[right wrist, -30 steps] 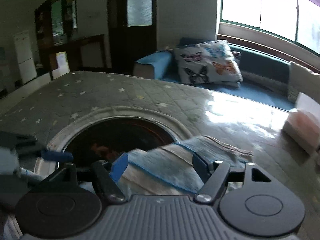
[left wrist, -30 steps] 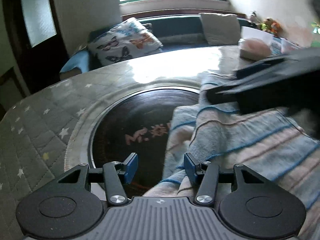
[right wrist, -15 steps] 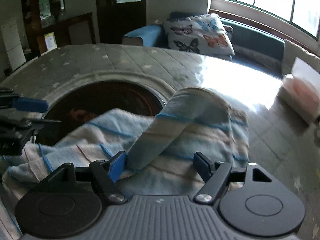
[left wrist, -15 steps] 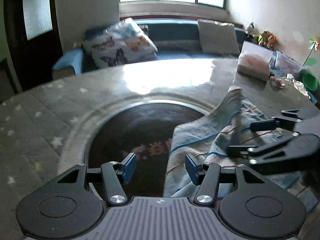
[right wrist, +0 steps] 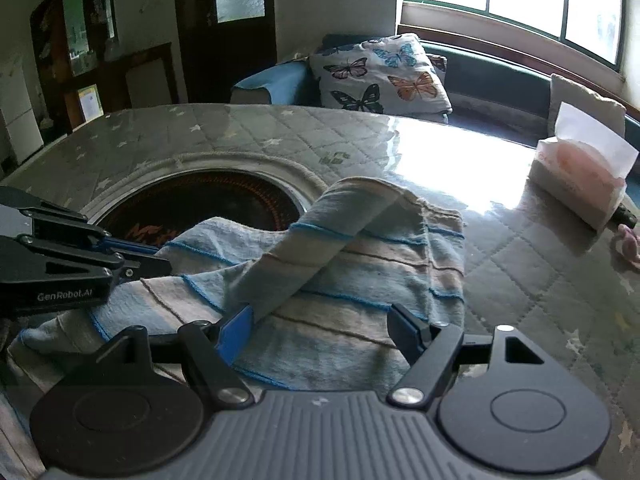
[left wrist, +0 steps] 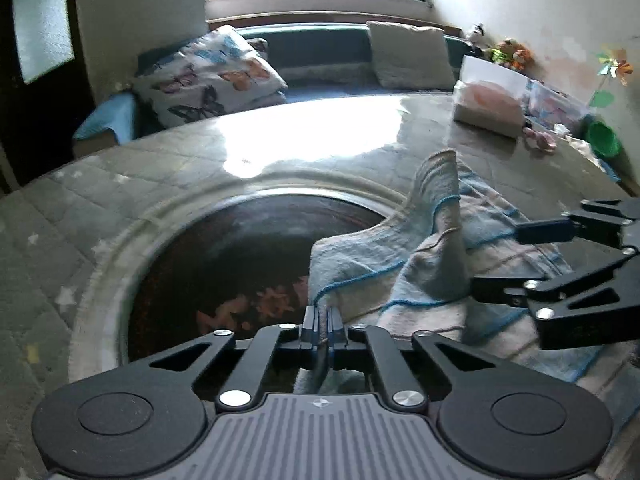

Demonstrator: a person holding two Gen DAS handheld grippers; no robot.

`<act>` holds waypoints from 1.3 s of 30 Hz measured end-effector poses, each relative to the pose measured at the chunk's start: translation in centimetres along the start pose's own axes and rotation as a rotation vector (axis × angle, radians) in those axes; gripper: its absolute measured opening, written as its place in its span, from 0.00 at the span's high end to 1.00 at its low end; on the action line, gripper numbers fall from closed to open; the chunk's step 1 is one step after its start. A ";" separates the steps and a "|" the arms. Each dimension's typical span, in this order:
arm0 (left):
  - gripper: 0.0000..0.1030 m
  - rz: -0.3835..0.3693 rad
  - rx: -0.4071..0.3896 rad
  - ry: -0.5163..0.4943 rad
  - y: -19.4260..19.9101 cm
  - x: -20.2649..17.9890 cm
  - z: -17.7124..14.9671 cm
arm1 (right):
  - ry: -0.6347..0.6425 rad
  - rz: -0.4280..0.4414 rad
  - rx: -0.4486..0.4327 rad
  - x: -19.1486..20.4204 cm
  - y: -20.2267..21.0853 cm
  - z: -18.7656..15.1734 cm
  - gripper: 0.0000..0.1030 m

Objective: Fold clothes

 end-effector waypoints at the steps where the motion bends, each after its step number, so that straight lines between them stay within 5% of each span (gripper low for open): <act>1: 0.96 0.031 -0.017 -0.010 0.3 0.3 0.2 | -0.001 -0.001 -0.004 -0.1 0.1 0.0 0.27; 7: 0.97 0.323 -0.098 -0.085 2.1 3.9 2.2 | -0.012 -0.015 -0.017 -0.5 0.5 0.2 0.26; 10: 0.97 0.396 -0.098 -0.128 2.2 4.8 2.2 | -0.017 -0.017 -0.012 -0.7 0.4 0.2 0.25; 14: 0.96 0.321 -0.106 -0.214 2.6 2.1 0.4 | -0.018 -0.019 -0.002 -0.7 0.0 0.0 0.25; 21: 0.91 0.035 -0.091 -0.281 3.9 -3.5 -2.4 | -0.030 -0.033 0.003 -1.4 -0.1 0.0 0.22; 23: 0.87 0.006 -0.097 -0.291 4.4 -4.2 -2.6 | -0.029 -0.039 0.003 -1.4 0.0 -0.1 0.20; 26: 0.84 -0.012 -0.149 -0.238 5.9 -3.1 -2.0 | -0.029 -0.041 0.000 -1.3 0.1 0.0 0.20; 30: 0.81 0.111 -0.193 -0.102 6.8 1.2 -0.2 | -0.026 -0.038 -0.003 -1.2 0.1 0.1 0.20; 34: 0.83 0.232 -0.161 0.079 5.7 6.9 0.7 | -0.025 -0.032 -0.006 -1.0 -0.1 0.3 0.20; 36: 0.83 0.208 -0.125 0.160 4.5 8.9 0.7 | -0.020 -0.031 -0.002 -0.9 -0.3 0.3 0.20; 39: 0.57 0.122 -0.085 0.223 2.8 9.7 0.5 | -0.018 -0.032 0.003 -0.8 -0.7 0.4 0.20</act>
Point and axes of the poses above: each gripper's, at about its wrist camera, not at the fingertips, and y roughly against the way its jaws point, x to its left, z to its top, the point moved 3 cm from there along -y, roughly the way its jaws point, and after that the axes turned 7 degrees about -y, right-handed, at the moved point
